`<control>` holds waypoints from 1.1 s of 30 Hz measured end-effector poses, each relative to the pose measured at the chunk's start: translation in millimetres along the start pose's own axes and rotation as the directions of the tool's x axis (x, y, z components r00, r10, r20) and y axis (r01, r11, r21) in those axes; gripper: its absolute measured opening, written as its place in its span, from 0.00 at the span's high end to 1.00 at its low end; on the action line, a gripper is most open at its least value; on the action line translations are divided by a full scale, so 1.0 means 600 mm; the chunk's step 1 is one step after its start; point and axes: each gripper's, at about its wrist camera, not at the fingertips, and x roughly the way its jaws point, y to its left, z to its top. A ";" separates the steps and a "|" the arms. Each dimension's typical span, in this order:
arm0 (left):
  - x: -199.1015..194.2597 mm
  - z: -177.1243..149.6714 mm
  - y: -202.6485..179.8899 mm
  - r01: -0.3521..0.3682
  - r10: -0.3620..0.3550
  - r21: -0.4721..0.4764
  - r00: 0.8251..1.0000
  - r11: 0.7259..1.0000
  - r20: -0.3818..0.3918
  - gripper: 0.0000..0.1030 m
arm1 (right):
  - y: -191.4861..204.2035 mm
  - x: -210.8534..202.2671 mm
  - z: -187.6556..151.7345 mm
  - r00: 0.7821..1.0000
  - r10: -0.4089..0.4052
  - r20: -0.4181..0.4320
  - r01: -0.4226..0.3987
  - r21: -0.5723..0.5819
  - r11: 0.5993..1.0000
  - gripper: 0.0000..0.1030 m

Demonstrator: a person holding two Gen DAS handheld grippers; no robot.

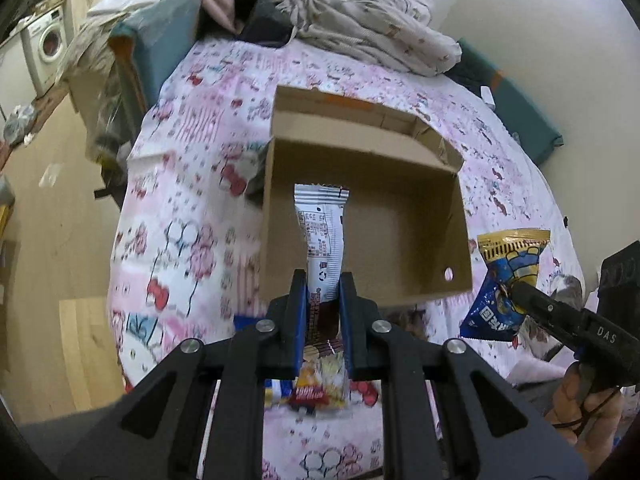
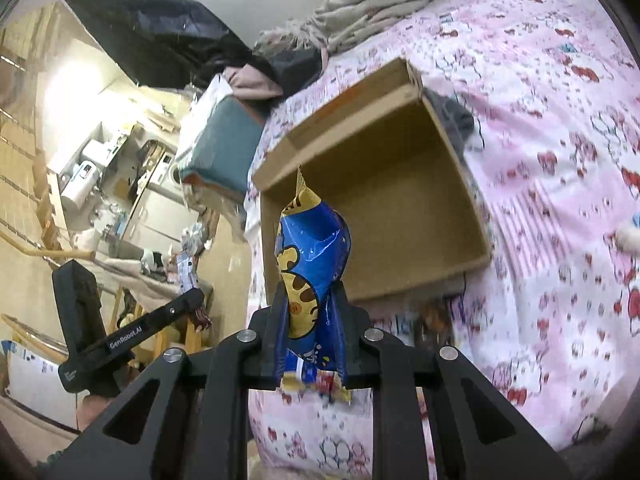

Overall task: Organize snacks
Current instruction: 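Carry both snacks over the cardboard box and open both tools to drop them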

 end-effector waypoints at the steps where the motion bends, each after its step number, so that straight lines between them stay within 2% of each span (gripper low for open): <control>1: 0.004 0.005 -0.003 0.001 -0.001 0.000 1.000 1.000 0.001 0.88 | 0.000 0.002 0.009 1.000 0.000 0.002 0.000 0.000 1.000 0.81; 6: 0.046 0.031 -0.019 0.008 -0.008 -0.002 1.000 1.000 -0.013 0.88 | -0.002 0.036 0.048 1.000 -0.016 0.002 0.016 -0.004 1.000 0.81; 12: 0.102 0.051 -0.037 -0.001 0.001 0.042 1.000 0.999 -0.004 0.88 | -0.032 0.095 0.075 0.999 -0.038 -0.007 0.038 0.009 0.999 0.81; 15: 0.132 0.052 -0.041 -0.005 0.003 0.076 0.999 0.997 0.033 0.88 | -0.055 0.123 0.067 0.999 -0.047 -0.017 0.047 0.008 0.999 0.81; 19: 0.177 0.038 -0.037 -0.003 0.001 0.105 1.000 0.994 0.020 0.88 | -0.071 0.158 0.060 0.993 -0.105 -0.058 0.105 0.002 0.994 0.80; 23: 0.206 0.035 -0.024 -0.001 0.002 0.063 1.000 0.998 -0.020 0.88 | -0.076 0.177 0.056 0.985 -0.146 -0.087 0.145 -0.025 0.989 0.81; 33: 0.223 0.026 -0.015 -0.028 0.030 0.053 0.999 0.998 -0.031 0.87 | -0.080 0.207 0.046 0.970 -0.198 -0.143 0.193 -0.047 0.980 0.80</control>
